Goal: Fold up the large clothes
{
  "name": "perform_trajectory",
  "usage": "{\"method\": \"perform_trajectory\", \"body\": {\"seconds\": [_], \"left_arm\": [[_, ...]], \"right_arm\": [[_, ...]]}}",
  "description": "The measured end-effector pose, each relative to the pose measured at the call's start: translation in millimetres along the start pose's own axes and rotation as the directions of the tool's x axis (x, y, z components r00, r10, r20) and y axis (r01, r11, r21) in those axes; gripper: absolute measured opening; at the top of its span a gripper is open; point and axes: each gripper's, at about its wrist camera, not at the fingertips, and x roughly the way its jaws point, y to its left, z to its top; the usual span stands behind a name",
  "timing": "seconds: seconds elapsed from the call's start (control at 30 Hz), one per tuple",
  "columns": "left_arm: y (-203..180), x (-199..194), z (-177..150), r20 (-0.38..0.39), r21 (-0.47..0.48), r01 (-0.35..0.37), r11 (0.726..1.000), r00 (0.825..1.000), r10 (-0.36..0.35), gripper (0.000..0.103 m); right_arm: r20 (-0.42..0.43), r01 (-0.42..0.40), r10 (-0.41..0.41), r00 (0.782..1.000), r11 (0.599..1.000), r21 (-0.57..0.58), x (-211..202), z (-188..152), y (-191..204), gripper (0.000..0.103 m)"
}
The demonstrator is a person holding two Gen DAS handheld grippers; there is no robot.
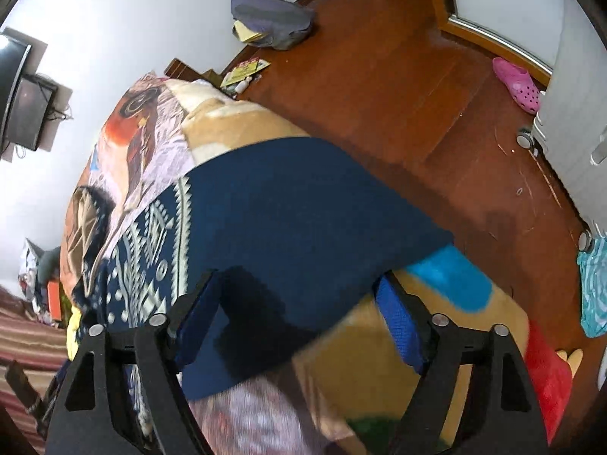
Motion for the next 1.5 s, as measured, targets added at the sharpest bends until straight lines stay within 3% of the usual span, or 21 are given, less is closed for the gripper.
{"method": "perform_trajectory", "body": {"seconds": [0.1,0.17,0.23,0.47,0.63,0.8,0.97,1.1,1.3,1.5], "left_arm": [[4,4,-1,-0.010,-0.016,-0.005,1.000,1.000,0.005,0.083],[7,4,-2,-0.011,-0.027,-0.010,1.000,1.000,0.010,0.083],[9,1,-2,-0.007,-0.037,-0.009,0.999,1.000,0.008,0.083],[13,-17,-4,0.030,-0.039,-0.019,0.999,0.999,0.021,0.083],[17,-38,-5,0.074,-0.049,-0.003,0.999,0.997,0.007,0.083],[22,-55,-8,0.111,-0.055,0.006,0.998,0.994,0.000,0.083],[31,-71,-14,0.141,-0.065,0.016,0.998,0.990,-0.007,0.083],[39,-78,-20,0.150,-0.078,0.022,0.997,0.989,-0.010,0.083],[54,-87,-31,0.157,-0.104,0.043,0.994,0.987,-0.026,0.083],[65,-88,-43,0.139,-0.119,0.048,0.992,0.990,-0.031,0.083]], "right_arm": [[0.029,0.010,-0.011,1.000,0.999,0.032,1,8,-3,0.051],[0.043,0.021,-0.023,0.999,0.998,0.053,-2,12,-5,0.021],[0.056,0.030,-0.033,0.998,0.998,0.055,-6,15,-3,0.010],[0.189,0.048,-0.033,0.981,0.996,-0.073,-51,11,36,0.007],[0.265,0.000,0.053,0.963,0.981,-0.196,-92,6,86,0.007],[0.300,-0.045,0.159,0.940,0.934,-0.355,-123,-11,149,0.007],[0.236,-0.108,0.246,0.940,0.871,-0.480,-120,-42,205,0.007],[0.135,-0.145,0.251,0.959,0.839,-0.525,-86,-69,231,0.007],[-0.028,-0.148,0.160,0.987,0.823,-0.549,-14,-108,245,0.007],[-0.119,-0.116,0.058,0.991,0.817,-0.565,35,-136,244,0.007]]}}
